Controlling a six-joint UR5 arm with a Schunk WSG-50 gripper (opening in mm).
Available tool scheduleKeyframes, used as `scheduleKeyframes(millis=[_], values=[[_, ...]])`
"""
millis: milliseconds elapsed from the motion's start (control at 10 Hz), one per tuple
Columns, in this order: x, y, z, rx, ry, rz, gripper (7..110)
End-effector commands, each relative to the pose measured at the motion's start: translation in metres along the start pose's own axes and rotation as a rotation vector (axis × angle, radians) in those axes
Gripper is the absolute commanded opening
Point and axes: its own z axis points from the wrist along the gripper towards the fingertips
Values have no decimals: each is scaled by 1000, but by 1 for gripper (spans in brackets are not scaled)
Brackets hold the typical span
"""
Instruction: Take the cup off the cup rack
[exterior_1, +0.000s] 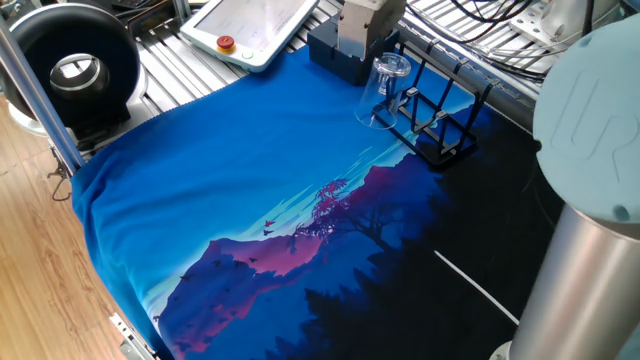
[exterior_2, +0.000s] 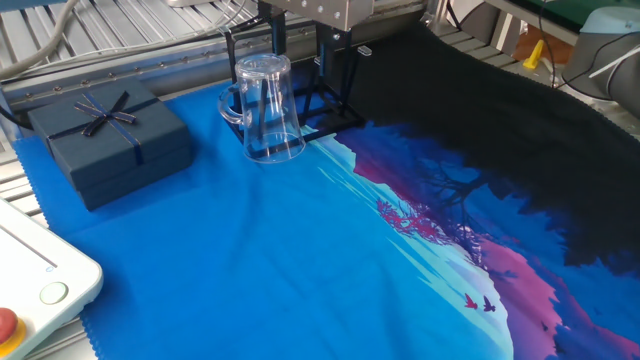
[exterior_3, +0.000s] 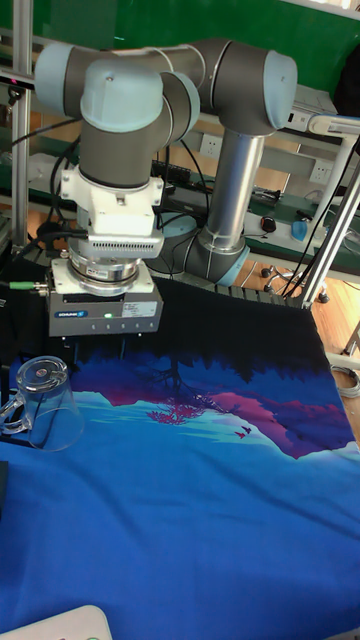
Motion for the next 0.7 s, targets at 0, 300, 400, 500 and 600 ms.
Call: scheduleKeyframes(millis=[0, 300, 400, 500, 600], values=[[-10, 19, -2, -79, -43, -90, 44], [-43, -26, -12, -59, -87, -289, 44], [-59, -39, -14, -86, -115, -341, 44], [-70, -53, -14, -100, -128, -390, 44], [-76, -60, -5, -89, -132, -434, 66]])
